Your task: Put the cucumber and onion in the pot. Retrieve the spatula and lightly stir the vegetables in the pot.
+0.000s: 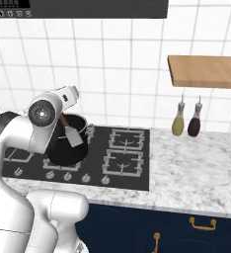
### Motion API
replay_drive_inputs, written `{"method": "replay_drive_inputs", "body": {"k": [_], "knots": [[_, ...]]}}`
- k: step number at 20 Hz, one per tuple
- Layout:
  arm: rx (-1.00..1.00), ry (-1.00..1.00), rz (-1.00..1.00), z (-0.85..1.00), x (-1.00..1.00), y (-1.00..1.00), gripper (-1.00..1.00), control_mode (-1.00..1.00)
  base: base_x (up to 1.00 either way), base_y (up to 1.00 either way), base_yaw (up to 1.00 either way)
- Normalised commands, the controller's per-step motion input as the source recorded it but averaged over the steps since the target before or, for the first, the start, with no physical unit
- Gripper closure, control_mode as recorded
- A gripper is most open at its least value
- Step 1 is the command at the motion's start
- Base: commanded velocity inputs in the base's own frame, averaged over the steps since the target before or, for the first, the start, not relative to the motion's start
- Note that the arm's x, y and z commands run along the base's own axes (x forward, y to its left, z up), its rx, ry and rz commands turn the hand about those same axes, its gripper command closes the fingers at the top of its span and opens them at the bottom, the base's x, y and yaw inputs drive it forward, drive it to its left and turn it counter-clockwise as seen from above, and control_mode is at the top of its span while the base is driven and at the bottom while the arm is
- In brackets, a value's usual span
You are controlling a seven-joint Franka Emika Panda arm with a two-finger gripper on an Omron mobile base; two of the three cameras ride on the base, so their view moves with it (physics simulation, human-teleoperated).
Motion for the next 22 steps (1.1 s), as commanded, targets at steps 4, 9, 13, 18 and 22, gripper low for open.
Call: {"method": "replay_drive_inputs", "body": {"k": [4,9,13,18,22], "knots": [[0.14,0.00,0.00,0.45,0.36,0.13,1.00,-1.00,0.00,0.00,0.00],[0.18,0.00,0.01,0.19,0.62,0.36,1.00,-1.00,0.00,0.00,0.00],[0.06,0.01,0.00,-0.34,0.82,0.42,1.00,-1.00,0.00,0.00,0.00],[0.00,0.08,0.00,-0.75,0.80,0.32,1.00,-1.00,0.00,0.00,0.00],[0.00,0.07,0.00,-0.72,0.78,0.26,1.00,-1.00,0.00,0.00,0.00]]}}
